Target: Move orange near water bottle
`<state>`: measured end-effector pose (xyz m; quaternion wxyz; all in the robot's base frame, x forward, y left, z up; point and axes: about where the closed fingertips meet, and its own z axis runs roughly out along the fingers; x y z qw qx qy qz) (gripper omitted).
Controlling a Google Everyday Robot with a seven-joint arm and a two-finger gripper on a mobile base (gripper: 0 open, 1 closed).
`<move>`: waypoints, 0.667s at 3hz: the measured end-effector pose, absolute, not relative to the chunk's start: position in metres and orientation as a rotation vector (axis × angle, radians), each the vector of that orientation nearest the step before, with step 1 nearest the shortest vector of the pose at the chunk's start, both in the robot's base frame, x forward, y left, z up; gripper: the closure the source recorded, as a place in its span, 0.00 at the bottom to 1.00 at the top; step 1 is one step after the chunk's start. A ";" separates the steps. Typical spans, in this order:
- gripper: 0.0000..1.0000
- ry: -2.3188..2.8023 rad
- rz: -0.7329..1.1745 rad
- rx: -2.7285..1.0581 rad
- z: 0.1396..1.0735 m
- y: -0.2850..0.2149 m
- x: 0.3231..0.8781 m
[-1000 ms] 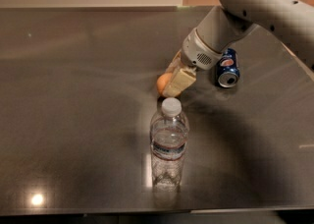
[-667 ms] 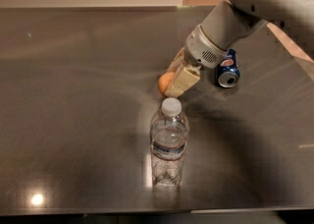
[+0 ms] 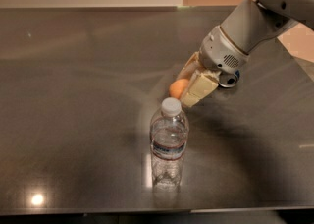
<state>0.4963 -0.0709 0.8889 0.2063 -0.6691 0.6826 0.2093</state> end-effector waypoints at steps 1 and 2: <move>1.00 1.869 0.628 -1.889 0.889 -0.081 0.474; 1.00 1.838 0.664 -1.921 0.883 -0.089 0.454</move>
Offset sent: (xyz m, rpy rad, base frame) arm -0.0657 -0.0309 -0.0136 0.0462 0.0544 0.1154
